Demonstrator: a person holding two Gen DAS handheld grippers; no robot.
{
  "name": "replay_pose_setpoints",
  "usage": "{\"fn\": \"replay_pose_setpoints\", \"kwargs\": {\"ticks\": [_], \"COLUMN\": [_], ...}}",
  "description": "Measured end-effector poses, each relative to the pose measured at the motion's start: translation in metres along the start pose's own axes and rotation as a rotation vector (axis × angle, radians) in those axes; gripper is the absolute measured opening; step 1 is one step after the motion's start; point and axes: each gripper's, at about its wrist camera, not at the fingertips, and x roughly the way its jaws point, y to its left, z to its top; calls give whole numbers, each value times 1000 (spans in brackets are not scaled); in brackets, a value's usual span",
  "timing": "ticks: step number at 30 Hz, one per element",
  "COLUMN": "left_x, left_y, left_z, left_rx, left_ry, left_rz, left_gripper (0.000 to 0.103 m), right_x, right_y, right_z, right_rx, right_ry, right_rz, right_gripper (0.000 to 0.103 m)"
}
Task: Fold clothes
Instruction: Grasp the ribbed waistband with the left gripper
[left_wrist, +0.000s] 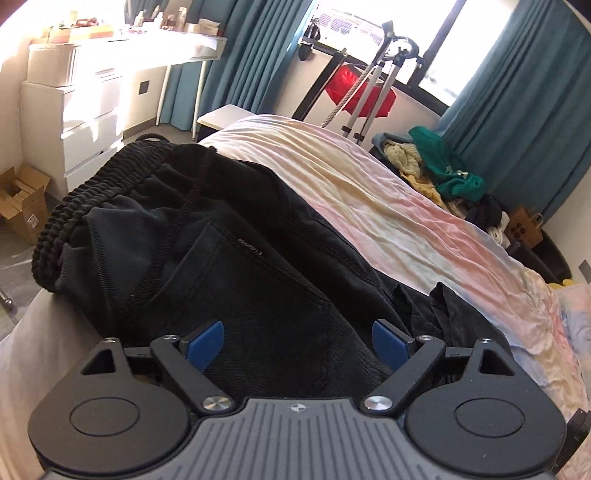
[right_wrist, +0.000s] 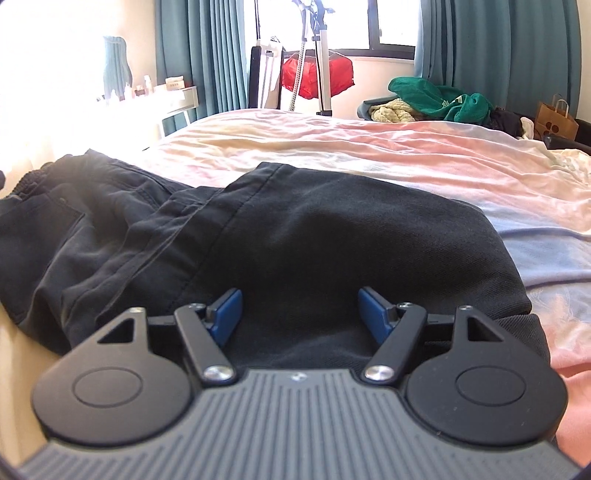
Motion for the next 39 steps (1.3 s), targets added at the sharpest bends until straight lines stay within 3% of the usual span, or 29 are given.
{"fn": "replay_pose_setpoints", "kwargs": {"ticks": [3, 7, 10, 14, 17, 20, 22, 31, 39], "left_x": [-8, 3, 24, 23, 22, 24, 25, 48, 63], "left_y": [41, 83, 120, 140, 152, 160, 162, 152, 148], "left_z": [1, -11, -25, -20, -17, -6, 1, 22, 22], "left_rx": [-141, -257, -504, -591, -620, -630, -630, -560, -522], "left_ry": [17, 13, 90, 46, -12, -66, -109, -157, -173], "left_rz": [-42, -11, -88, -51, -24, 29, 59, 130, 163], "left_gripper": [98, 98, 92, 90, 90, 80, 81, 78, 77], "right_x": [-8, -22, -27, -26, -23, -17, -15, -11, -6], "right_y": [-1, -2, -2, 0, 2, 2, 2, 6, 14], "right_z": [0, 0, -2, -5, -5, -5, -6, -5, -6], "right_rx": [10, 30, 36, 50, 42, 53, 53, 51, 20], "right_ry": [5, 17, 31, 51, 57, 65, 63, 74, 78], "right_rz": [-9, -24, -36, -47, -55, -48, -46, -66, -92], "right_gripper": [71, 71, 71, 71, 71, 71, 71, 74, 74]}}
